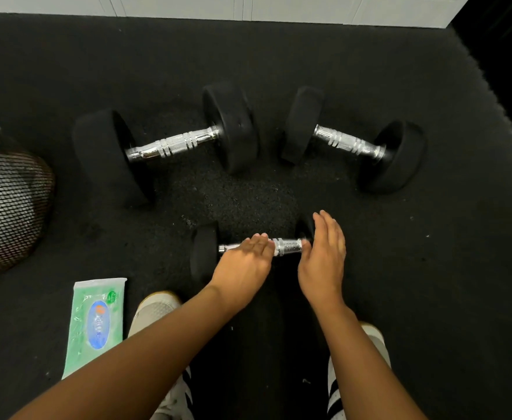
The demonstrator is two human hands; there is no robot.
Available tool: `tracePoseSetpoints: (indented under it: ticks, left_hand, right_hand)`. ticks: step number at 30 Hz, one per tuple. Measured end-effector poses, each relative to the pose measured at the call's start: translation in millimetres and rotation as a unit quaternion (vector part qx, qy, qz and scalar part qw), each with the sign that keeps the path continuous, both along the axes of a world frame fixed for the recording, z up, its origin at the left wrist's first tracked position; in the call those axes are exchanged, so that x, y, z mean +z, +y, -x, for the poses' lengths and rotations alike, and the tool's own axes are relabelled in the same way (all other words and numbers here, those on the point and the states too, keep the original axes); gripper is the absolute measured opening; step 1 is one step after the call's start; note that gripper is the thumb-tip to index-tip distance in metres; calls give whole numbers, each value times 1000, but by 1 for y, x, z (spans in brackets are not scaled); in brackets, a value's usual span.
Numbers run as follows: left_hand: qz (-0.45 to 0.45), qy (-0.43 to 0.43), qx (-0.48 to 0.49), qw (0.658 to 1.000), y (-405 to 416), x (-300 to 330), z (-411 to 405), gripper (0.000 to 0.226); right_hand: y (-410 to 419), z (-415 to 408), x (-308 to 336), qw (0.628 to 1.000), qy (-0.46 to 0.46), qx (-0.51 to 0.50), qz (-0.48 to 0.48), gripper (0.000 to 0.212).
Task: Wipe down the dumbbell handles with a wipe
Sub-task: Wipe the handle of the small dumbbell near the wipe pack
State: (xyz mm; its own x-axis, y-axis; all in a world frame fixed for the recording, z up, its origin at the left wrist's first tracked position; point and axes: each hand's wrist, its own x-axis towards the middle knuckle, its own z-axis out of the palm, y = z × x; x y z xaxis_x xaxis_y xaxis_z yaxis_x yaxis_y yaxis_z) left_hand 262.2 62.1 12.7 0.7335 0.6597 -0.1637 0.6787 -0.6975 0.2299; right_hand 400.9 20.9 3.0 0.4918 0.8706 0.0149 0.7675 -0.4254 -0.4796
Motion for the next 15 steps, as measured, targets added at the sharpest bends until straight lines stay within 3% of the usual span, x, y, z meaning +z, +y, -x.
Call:
tracePoseSetpoints:
  ticks: [7, 11, 15]
  left_hand:
    - [-41, 58, -66, 995, 9, -6, 16, 67]
    - [-57, 30, -76, 995, 13, -5, 15, 59]
    - [-48, 61, -86, 993, 16, -3, 11, 52]
  right_hand:
    - [0, -3, 0, 1000, 7, 10, -5, 52]
    - [-2, -3, -1, 1000, 10, 14, -8, 52]
    - [-1, -2, 1, 1000, 11, 11, -2, 53]
